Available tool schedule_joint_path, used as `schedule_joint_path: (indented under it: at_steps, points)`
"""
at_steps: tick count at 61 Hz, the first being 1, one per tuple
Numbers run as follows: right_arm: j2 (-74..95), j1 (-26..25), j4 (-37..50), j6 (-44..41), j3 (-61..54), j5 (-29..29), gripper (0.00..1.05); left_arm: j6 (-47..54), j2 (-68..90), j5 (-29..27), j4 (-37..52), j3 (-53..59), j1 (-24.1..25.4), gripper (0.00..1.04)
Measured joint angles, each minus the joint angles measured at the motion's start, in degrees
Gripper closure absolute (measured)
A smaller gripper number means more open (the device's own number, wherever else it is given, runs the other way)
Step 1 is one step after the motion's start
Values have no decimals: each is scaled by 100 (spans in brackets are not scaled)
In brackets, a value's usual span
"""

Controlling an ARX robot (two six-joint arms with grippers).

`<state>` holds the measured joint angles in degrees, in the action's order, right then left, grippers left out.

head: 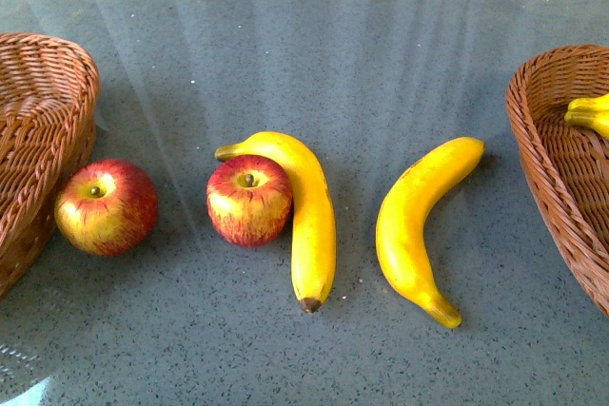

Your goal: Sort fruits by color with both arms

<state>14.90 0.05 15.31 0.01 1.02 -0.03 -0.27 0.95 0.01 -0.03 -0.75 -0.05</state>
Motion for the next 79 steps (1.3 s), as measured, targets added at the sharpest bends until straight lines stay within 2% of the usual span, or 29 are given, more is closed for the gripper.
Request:
schedule_joint_path:
  at_steps: [60,63,66,68,75,79]
  points:
    - [0,0,0,0,0,0,9,0,0,0,0,0,0,9]
    - [0,0,0,0,0,0,9,-227,179,249,-466,-164,4,9]
    - [0,0,0,0,0,0,9,-577,776,157,-1287,-570,-221,9]
    - [0,0,0,0,0,0,9,-807,1204,50,-1497,-778,-437,9]
    - [0,0,0,0,0,0,9,-1086,2726,-302,-898,-1311,-1215,9]
    - [0,0,0,0,0,0,9,-1106,3335,-352,-481,-1515,-1394,9]
